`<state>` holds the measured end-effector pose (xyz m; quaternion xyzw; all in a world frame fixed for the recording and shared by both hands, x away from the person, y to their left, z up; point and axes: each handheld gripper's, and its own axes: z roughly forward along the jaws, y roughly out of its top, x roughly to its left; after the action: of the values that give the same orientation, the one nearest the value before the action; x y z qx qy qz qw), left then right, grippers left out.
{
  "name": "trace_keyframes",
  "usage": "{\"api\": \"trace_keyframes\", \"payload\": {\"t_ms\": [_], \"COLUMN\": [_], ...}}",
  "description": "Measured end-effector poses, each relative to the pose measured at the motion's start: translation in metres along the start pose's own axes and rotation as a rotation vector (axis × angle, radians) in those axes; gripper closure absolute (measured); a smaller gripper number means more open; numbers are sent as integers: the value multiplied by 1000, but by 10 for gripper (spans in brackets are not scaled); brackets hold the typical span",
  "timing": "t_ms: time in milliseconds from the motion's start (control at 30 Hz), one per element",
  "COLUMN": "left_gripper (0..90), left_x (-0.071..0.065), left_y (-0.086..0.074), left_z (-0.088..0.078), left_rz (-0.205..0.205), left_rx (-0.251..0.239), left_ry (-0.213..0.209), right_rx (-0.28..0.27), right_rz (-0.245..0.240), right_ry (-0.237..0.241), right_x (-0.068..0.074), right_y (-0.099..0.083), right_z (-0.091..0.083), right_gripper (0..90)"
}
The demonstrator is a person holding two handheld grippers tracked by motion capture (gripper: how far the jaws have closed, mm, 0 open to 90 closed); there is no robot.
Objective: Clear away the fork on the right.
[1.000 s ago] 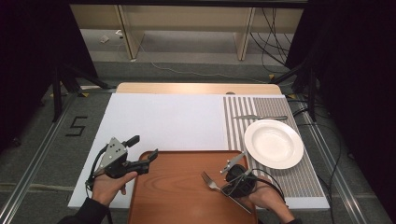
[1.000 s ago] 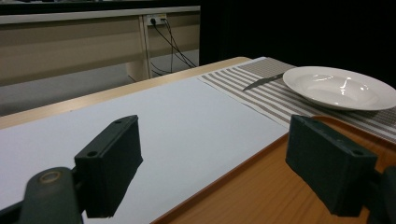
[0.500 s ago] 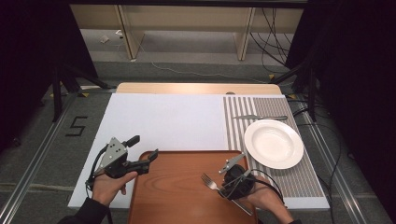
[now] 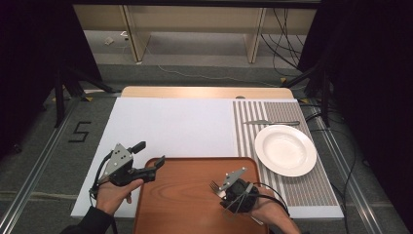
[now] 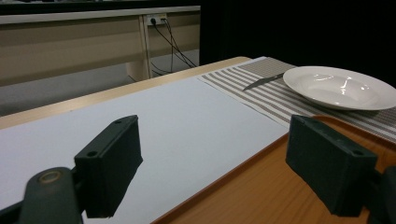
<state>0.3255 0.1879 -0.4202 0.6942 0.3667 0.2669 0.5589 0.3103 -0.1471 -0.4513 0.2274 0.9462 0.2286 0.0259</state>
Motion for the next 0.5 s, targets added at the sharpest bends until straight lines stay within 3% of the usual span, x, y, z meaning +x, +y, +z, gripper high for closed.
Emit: {"api": "trace_keyframes", "payload": {"t_ms": [500], "left_gripper": [178], "left_x": [0], "left_y": [0], "left_z": [0], "left_rz": [-1], "left_rx": [0], "left_ry": [-1], "right_rx": [79], "right_rz": [-32], "right_ry": [-51], "right_x": [1], "right_y": [-1], "right_z": [5], "right_gripper": [900]}}
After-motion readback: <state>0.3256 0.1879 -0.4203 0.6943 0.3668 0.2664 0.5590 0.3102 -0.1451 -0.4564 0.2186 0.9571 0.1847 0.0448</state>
